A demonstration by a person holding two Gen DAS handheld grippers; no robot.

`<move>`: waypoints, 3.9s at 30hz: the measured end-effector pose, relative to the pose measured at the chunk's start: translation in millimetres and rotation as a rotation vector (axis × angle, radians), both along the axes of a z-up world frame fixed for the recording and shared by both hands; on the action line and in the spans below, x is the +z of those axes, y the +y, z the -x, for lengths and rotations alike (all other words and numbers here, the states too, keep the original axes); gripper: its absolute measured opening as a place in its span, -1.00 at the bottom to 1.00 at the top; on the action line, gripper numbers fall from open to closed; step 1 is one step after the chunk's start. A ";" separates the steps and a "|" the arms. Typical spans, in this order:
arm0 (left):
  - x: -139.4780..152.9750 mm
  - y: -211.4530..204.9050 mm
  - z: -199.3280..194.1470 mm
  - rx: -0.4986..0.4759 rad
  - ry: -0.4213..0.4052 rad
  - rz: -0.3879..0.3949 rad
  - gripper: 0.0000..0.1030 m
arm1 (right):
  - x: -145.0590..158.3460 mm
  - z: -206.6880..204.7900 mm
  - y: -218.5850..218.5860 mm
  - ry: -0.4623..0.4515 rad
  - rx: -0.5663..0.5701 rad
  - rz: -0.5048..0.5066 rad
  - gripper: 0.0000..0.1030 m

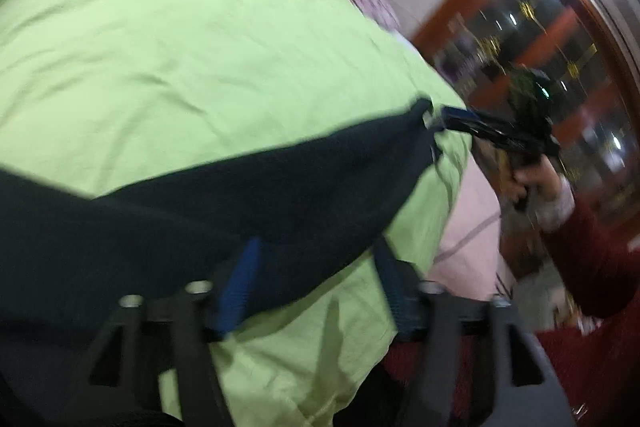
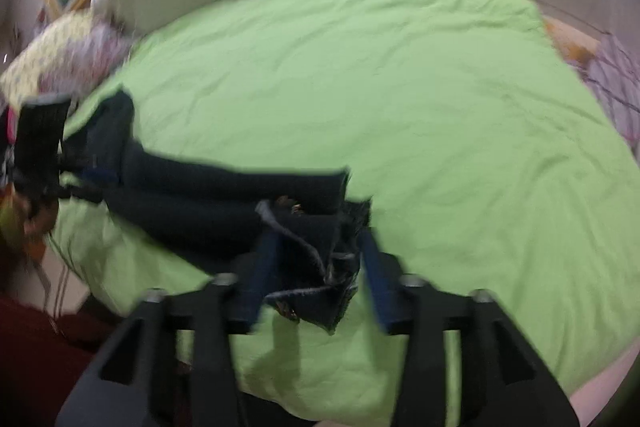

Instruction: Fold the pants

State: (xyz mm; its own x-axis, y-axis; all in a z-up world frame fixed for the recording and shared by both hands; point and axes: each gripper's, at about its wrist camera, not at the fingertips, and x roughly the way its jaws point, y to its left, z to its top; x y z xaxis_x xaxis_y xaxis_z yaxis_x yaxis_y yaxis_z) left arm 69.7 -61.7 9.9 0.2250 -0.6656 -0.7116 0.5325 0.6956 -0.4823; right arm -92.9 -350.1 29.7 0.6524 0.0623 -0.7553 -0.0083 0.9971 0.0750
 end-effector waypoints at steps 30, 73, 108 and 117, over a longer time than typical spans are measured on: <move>-89.3 131.8 -237.7 0.607 0.656 -0.468 0.73 | -79.4 -164.1 244.0 0.333 0.581 -0.289 0.19; -17.8 182.0 -126.3 0.790 0.277 -0.095 0.58 | -63.9 -76.0 321.6 -0.031 0.746 0.286 -0.88; -120.6 259.1 42.9 0.992 0.126 0.323 -0.91 | -83.0 -85.8 276.8 0.118 0.724 0.258 -0.81; -104.6 311.1 92.4 1.173 0.161 0.318 0.40 | -35.1 -118.8 266.1 0.163 0.711 -0.139 0.45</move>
State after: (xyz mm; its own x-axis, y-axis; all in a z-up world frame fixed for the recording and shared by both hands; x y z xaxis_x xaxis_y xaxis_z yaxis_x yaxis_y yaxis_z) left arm -22.8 249.4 -94.7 0.7294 -0.2684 -0.6293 -0.4183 0.5528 -0.7207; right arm 25.9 -84.0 -5.4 0.2997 0.5298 -0.7934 -0.6261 0.7367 0.2555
